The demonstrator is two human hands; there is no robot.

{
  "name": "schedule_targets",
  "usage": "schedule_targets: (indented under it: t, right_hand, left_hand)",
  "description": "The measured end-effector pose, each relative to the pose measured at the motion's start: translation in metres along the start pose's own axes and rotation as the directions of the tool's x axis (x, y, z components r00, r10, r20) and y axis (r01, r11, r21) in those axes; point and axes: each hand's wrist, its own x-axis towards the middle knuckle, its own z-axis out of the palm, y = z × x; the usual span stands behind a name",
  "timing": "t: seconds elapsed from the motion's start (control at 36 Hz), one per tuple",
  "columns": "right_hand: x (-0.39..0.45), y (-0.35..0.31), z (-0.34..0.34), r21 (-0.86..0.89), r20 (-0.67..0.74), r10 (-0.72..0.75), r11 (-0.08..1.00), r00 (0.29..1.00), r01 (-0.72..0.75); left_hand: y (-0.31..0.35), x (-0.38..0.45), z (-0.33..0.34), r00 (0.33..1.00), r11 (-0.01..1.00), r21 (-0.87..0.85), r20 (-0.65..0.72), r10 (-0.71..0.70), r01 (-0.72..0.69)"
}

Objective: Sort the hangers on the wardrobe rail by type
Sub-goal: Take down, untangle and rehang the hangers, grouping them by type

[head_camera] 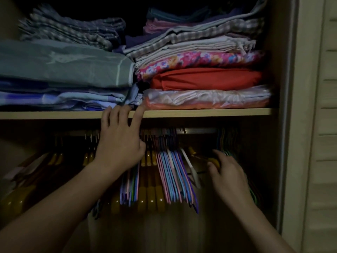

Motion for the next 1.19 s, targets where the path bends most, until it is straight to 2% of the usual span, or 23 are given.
schedule_targets:
  t: [0.22,0.39,0.47,0.58,0.69,0.78,0.86,0.92,0.94,0.97,1.0,1.03,1.08,1.11,1.14,1.19]
  right_hand:
    - [0.041,-0.02,-0.013,-0.055,-0.04,0.045,0.997,0.998,-0.047]
    - [0.059,-0.016,0.004,-0.057,0.077,0.162,0.986,0.984,-0.158]
    - [0.043,-0.006,0.013,-0.043,0.125,0.204,0.979,0.971,-0.2]
    - [0.004,0.014,0.016,-0.016,0.273,0.263,0.963,0.925,-0.269]
    - [-0.049,0.042,0.018,-0.03,0.397,0.363,0.923,0.843,-0.383]
    - [-0.105,0.064,0.028,-0.053,0.497,0.429,0.882,0.754,-0.467]
    - [-0.155,0.075,0.038,-0.126,0.641,0.477,0.838,0.601,-0.53]
    - [-0.177,0.075,0.042,-0.153,0.695,0.489,0.816,0.526,-0.557]
    - [-0.184,0.075,0.043,-0.154,0.712,0.487,0.811,0.505,-0.565]
    - [-0.19,0.075,0.043,-0.161,0.726,0.484,0.81,0.488,-0.564]
    - [-0.193,0.075,0.044,-0.164,0.741,0.471,0.818,0.479,-0.552]
    - [-0.194,0.073,0.042,-0.157,0.753,0.453,0.828,0.477,-0.538]
    - [-0.193,0.071,0.04,-0.122,0.765,0.427,0.832,0.482,-0.542]
    - [-0.19,0.07,0.039,-0.095,0.768,0.417,0.825,0.486,-0.557]
    - [-0.187,0.068,0.036,-0.061,0.776,0.402,0.815,0.486,-0.576]
    - [-0.18,0.064,0.029,0.022,0.789,0.365,0.788,0.494,-0.616]
  left_hand:
    - [0.003,-0.001,0.001,1.0,1.0,0.015,0.012,-0.007,0.007]
    - [0.002,-0.001,0.001,1.0,1.0,0.018,0.005,-0.001,0.001]
    - [0.001,-0.002,0.0,1.0,1.0,0.004,-0.002,0.0,0.0]
    - [0.003,-0.005,0.001,1.0,1.0,-0.028,0.003,-0.002,0.002]
    - [0.005,-0.008,-0.004,0.999,0.992,-0.12,0.027,-0.027,0.03]
    - [0.02,-0.028,-0.008,0.993,0.945,-0.307,0.06,-0.103,0.117]
    - [0.053,-0.072,-0.009,0.966,0.788,-0.56,0.147,-0.212,0.258]
    - [0.076,-0.119,-0.003,0.945,0.648,-0.691,0.28,-0.171,0.322]
    - [0.086,-0.143,0.005,0.926,0.56,-0.746,0.357,-0.121,0.36]
    - [0.094,-0.167,0.012,0.873,0.449,-0.763,0.481,-0.087,0.465]
    - [0.1,-0.189,0.018,0.794,0.327,-0.739,0.605,-0.063,0.589]
    - [0.102,-0.211,0.028,0.713,0.266,-0.681,0.7,-0.04,0.683]
    - [0.104,-0.248,0.044,0.558,0.303,-0.533,0.83,0.004,0.79]
    - [0.105,-0.263,0.046,0.502,0.321,-0.474,0.865,-0.006,0.82]
    - [0.103,-0.28,0.054,0.474,0.321,-0.439,0.879,-0.039,0.84]
    - [0.101,-0.308,0.053,0.394,0.297,-0.324,0.892,-0.22,0.898]
